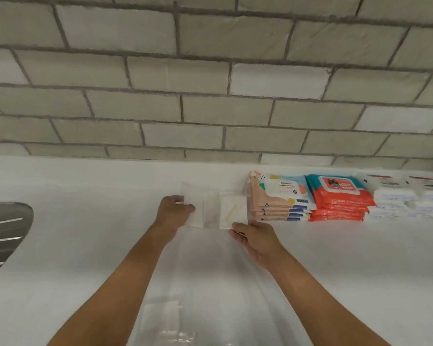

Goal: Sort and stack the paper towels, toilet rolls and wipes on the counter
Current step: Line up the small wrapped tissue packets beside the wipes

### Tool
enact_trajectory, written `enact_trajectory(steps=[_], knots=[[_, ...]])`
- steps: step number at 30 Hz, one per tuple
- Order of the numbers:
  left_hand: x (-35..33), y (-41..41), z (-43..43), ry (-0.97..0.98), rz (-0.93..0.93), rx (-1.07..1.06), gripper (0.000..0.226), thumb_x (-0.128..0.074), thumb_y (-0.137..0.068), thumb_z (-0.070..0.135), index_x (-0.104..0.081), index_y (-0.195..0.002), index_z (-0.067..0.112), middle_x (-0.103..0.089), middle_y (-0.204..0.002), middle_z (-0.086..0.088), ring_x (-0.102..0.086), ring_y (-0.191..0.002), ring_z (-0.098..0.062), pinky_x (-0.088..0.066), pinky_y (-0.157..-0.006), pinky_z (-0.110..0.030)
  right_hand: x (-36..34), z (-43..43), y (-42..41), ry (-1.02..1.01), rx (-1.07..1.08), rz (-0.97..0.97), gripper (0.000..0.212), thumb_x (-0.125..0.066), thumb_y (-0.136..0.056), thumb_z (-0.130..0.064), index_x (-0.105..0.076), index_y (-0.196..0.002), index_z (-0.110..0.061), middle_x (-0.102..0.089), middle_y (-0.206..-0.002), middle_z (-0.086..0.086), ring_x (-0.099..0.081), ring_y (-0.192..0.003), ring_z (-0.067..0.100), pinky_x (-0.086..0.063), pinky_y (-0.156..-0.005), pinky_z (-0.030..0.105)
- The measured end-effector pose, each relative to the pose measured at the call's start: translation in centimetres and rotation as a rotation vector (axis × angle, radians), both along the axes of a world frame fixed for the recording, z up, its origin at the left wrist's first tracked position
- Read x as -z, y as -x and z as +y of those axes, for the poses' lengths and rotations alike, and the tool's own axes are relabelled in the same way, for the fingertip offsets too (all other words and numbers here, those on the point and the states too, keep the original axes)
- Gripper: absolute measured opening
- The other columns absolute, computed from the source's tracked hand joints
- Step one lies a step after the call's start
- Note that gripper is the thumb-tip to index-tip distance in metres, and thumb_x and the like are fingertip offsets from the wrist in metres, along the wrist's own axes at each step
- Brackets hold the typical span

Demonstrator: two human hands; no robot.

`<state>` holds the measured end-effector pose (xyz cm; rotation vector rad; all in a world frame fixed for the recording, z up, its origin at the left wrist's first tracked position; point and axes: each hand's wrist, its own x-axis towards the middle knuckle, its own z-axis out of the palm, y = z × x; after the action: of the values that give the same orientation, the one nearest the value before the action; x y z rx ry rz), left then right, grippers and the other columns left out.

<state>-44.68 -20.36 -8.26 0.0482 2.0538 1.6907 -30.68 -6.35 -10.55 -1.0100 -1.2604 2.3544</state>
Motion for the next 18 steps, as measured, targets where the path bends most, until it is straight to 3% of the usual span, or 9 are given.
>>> enact_trajectory(steps=[3,8,13,18], knots=[[1.4,1.8,1.6,0.108,0.074,-0.059,0.036,-0.073,-0.072,0.007,-0.066,-0.108,0.005,-0.070,-0.111,-0.015,-0.067,-0.099,-0.032,-0.057,-0.088,-0.049,0.6,0.3,1.4,0.023,0.053,0.015,0.020,-0.062,-0.087,0.013,-0.065,-0.106,0.007,-0.070,-0.107,0.014,-0.067,-0.093,0.024,-0.061,-0.075,0.026],[3.0,1.6,3.5,0.197,0.156,-0.119,0.043,-0.067,-0.084,0.009,-0.056,-0.125,0.007,-0.065,-0.116,-0.011,-0.061,-0.095,-0.024,-0.048,-0.078,-0.026,1.4,0.9,2.6,0.030,0.116,-0.036,0.006,-0.065,-0.086,0.011,-0.067,-0.086,0.005,-0.070,-0.092,0.014,-0.068,-0.076,0.022,-0.061,-0.072,0.028],[4.4,1.2,3.9,0.256,0.230,-0.156,0.047,-0.066,-0.086,0.012,-0.049,-0.129,0.004,-0.062,-0.117,-0.018,-0.059,-0.111,-0.034,-0.045,-0.095,-0.035,1.9,1.0,3.2,-0.004,0.122,-0.078,0.007,-0.067,-0.085,0.010,-0.065,-0.082,0.004,-0.070,-0.091,0.017,-0.072,-0.071,0.025,-0.061,-0.077,0.034],[4.8,1.0,4.4,0.428,0.292,-0.120,0.045,-0.065,-0.088,0.026,-0.047,-0.123,0.003,-0.053,-0.122,-0.019,-0.045,-0.118,-0.036,-0.034,-0.094,-0.036,1.8,0.8,3.7,0.063,0.225,-0.065,0.011,-0.066,-0.085,0.012,-0.058,-0.089,0.005,-0.066,-0.095,0.020,-0.072,-0.073,0.031,-0.062,-0.073,0.034]])
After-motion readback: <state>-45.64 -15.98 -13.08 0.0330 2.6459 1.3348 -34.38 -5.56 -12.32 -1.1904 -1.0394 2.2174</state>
